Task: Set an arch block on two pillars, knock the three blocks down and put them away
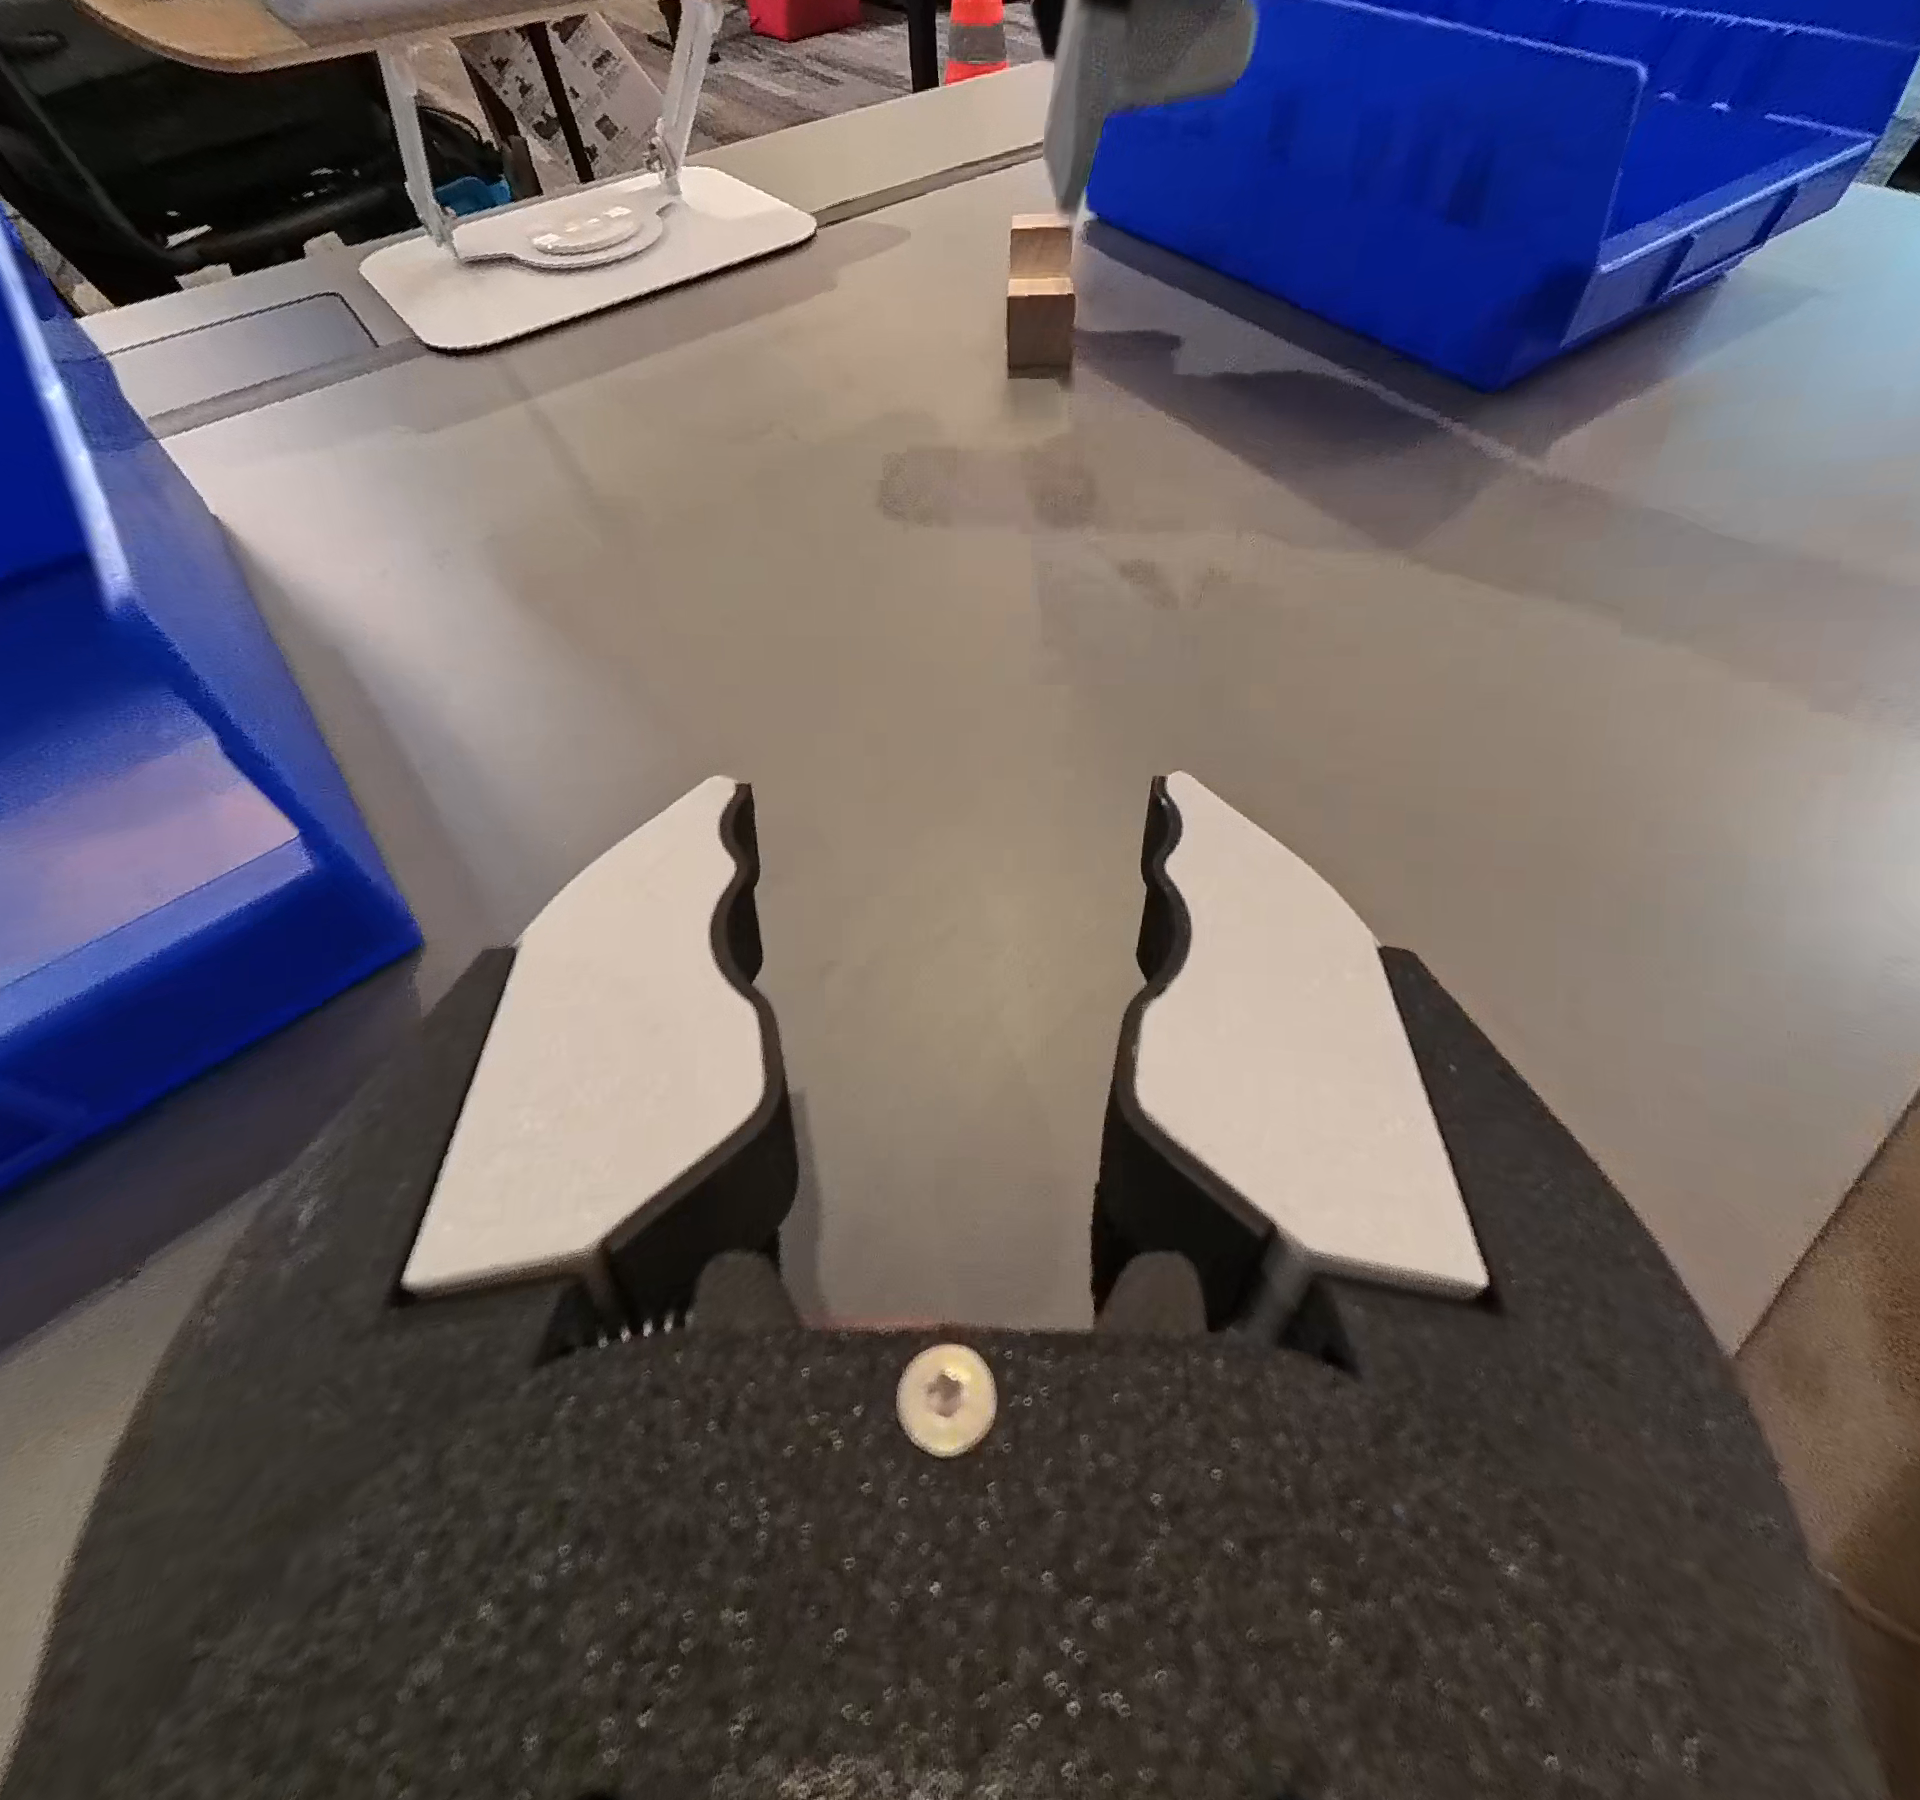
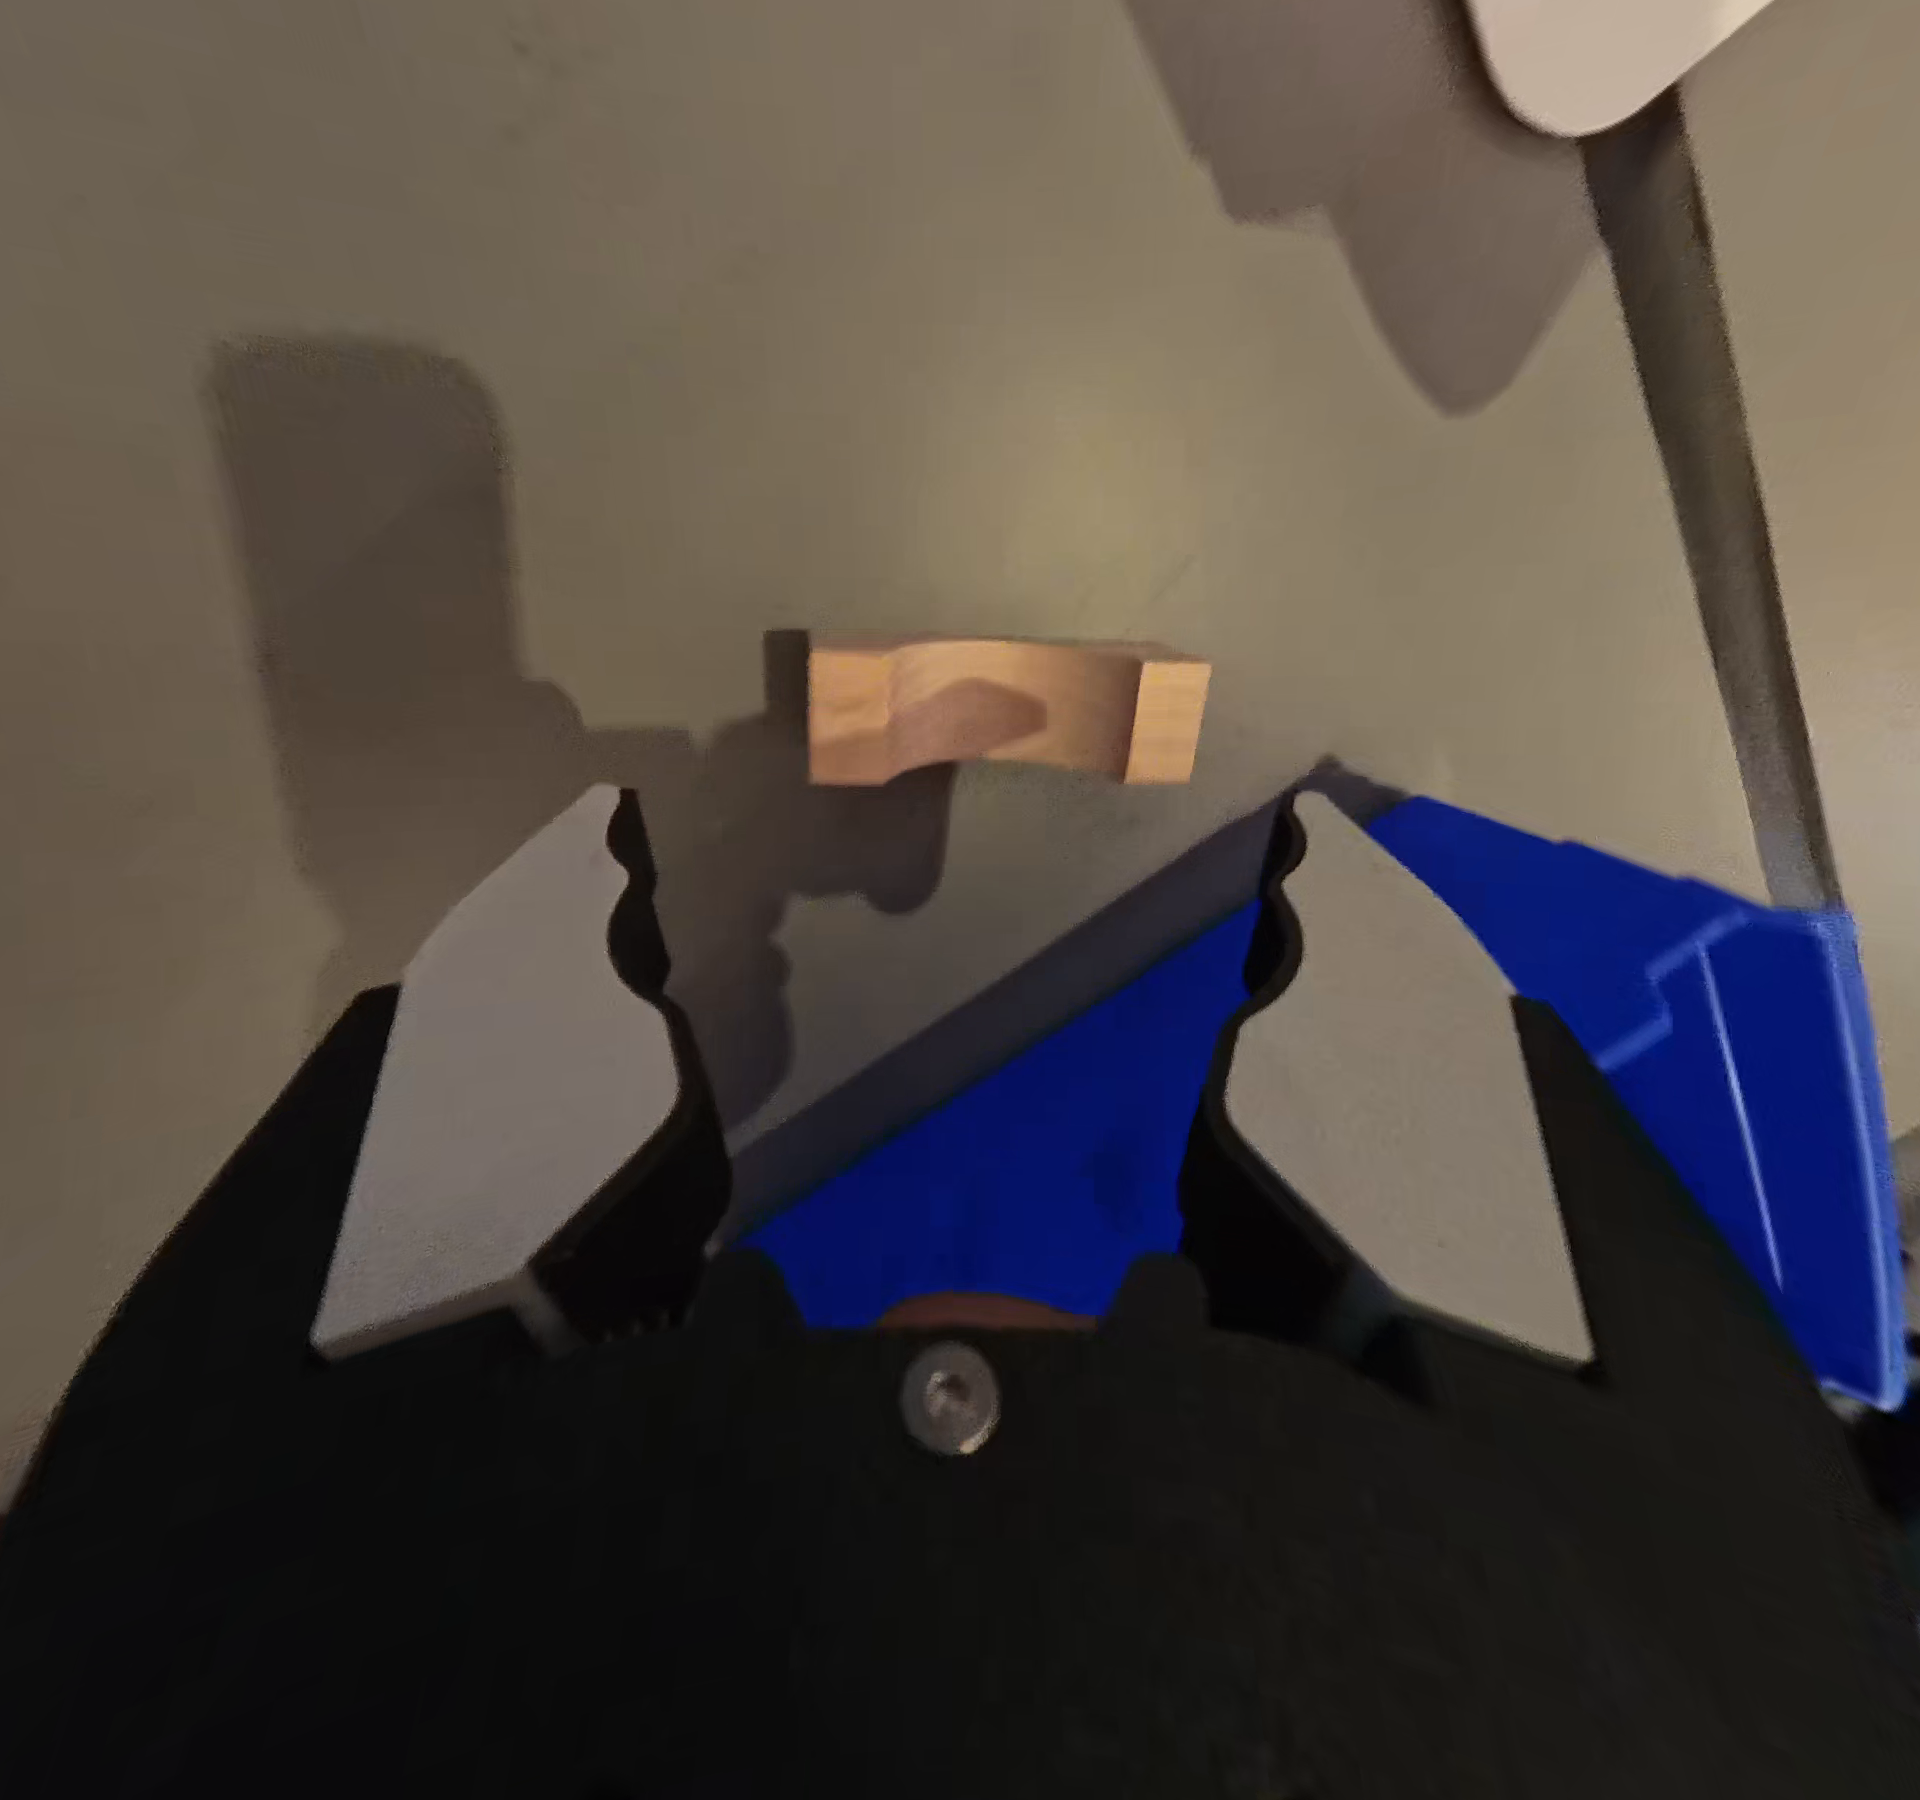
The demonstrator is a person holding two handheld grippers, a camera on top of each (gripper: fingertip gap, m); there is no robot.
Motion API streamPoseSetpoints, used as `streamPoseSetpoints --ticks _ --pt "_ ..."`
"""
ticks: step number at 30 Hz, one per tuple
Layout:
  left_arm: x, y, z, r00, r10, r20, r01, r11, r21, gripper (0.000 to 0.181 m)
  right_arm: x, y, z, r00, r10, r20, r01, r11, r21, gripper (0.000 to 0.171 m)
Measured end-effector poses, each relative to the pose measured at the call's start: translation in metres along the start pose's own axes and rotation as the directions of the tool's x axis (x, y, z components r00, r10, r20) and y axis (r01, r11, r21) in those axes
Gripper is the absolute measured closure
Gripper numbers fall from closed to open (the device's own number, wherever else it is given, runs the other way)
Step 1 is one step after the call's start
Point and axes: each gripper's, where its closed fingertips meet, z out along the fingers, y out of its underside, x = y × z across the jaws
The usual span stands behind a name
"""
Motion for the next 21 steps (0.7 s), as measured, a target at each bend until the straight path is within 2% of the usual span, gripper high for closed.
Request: streamPoseSetpoints --ticks 4,8,9,12,14,16,19,21 --pt "-0.005 0.002 -0.002 1.000 -0.015 0.004 0.015 1.000 -0.003 0.110 0.010 -0.009 0.040 0.998 0.053 0.021 -0.051 0.996 -0.075 0.057" --pt "-0.007 0.002 -0.003 0.999 -0.041 -0.007 0.041 0.999 0.004 0.110 0.016 0.003 0.064 0.997 0.068 0.043 -0.059 0.982 -0.182 0.057" --pt "-0.007 0.002 -0.003 0.999 -0.045 -0.008 0.045 0.999 0.005 0.110 0.014 0.006 0.066 0.996 0.063 0.066 -0.049 0.979 -0.198 0.065" --pt "-0.008 0.002 -0.003 0.999 -0.048 -0.009 0.048 0.999 0.005 0.110 0.005 0.015 0.059 0.994 -0.057 0.091 0.077 0.967 -0.242 0.065" --pt "-0.007 0.000 -0.003 0.999 -0.042 -0.008 0.042 0.999 0.012 0.111 0.004 0.010 0.041 0.988 -0.143 0.058 0.152 0.970 -0.192 0.065" --pt "-0.006 -0.001 -0.003 0.999 -0.041 -0.009 0.041 0.999 0.017 0.111 0.001 0.001 0.009 0.987 -0.152 0.055 0.157 0.983 -0.097 0.066" --pt "-0.004 -0.003 -0.004 0.999 -0.036 -0.012 0.036 0.999 0.023 0.111 0.008 -0.004 -0.057 0.989 -0.149 0.022 0.147 0.988 0.054 0.066" --pt "-0.002 -0.005 -0.005 1.000 -0.025 -0.007 0.025 0.999 0.030 0.112 0.025 0.007 -0.102 0.991 -0.132 -0.035 0.135 0.985 0.111 0.065"
